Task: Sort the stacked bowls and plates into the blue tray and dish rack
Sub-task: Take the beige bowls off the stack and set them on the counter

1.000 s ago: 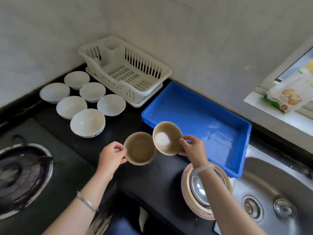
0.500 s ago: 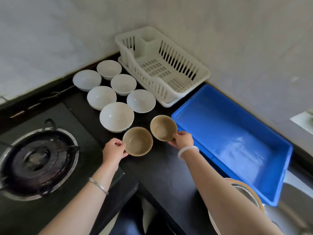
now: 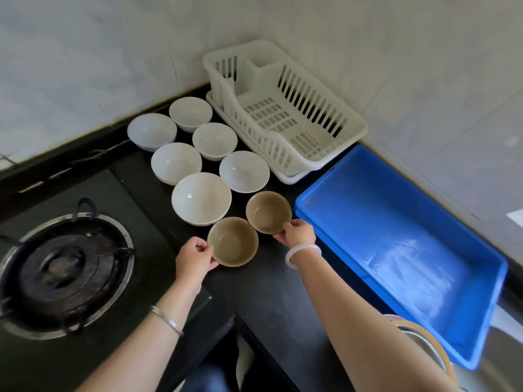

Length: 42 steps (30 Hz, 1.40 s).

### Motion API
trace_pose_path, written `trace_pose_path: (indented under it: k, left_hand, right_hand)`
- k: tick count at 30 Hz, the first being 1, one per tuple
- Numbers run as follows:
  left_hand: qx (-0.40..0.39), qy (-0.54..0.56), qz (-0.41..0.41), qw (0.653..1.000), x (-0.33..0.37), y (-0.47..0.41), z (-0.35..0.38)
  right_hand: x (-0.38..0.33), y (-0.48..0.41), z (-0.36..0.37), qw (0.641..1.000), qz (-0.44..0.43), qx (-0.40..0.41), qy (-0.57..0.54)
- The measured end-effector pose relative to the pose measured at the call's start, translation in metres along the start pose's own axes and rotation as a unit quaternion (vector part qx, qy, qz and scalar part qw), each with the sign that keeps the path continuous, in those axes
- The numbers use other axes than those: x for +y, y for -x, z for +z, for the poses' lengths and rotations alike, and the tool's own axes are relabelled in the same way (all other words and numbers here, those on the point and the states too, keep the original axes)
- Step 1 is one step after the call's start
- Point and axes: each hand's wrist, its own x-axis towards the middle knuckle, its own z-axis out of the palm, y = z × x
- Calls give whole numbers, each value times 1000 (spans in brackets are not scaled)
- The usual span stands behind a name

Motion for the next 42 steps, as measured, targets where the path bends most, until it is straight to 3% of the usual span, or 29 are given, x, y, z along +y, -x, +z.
trace_pose_path:
  k: [20, 26, 31, 35, 42]
  left_hand:
    - [15, 5, 15, 1000, -4, 1, 3]
    - [16, -103, 60, 993, 0, 15, -4]
    - [49, -212, 177, 960, 9, 49, 0]
    - [-16, -263, 255, 930, 14, 81, 28]
    - [-189, -336, 329, 862, -12, 153, 116]
  right_hand:
    - [2, 1, -6, 998, -11, -55, 24]
    - [4, 16, -26, 994, -63, -66, 56]
    - [8, 50, -71, 981, -157, -53, 100]
    - [30, 82, -129, 966, -226, 10, 125]
    - [107, 113, -240, 941, -179, 187, 219]
